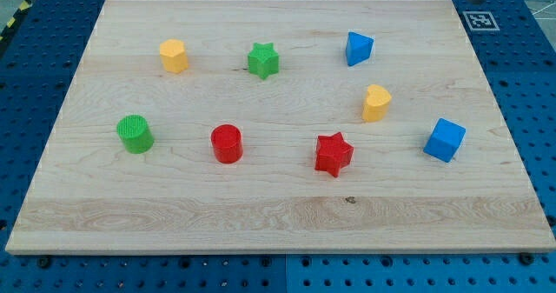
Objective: Push the yellow heart towards the blue triangle
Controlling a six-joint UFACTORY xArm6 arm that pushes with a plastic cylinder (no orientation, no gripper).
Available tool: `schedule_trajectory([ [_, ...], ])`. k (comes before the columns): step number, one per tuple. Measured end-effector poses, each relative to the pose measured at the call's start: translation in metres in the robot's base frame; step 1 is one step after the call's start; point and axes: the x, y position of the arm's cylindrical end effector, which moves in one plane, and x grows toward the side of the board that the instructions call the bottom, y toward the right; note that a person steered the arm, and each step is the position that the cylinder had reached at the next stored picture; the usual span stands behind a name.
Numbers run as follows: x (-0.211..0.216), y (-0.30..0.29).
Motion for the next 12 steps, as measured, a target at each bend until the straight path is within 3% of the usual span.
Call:
schedule_trajectory([
  [1,0.001,-0.009],
  [2,0.061,-0.037],
  [4,0.08,-0.057],
  [5,0.106,-0.098],
  [6,0.108,-0.101],
  [7,0.146,-0.144],
  [10,0.168,-0.188],
  [11,0.204,-0.228],
  [12,0.208,-0.231],
])
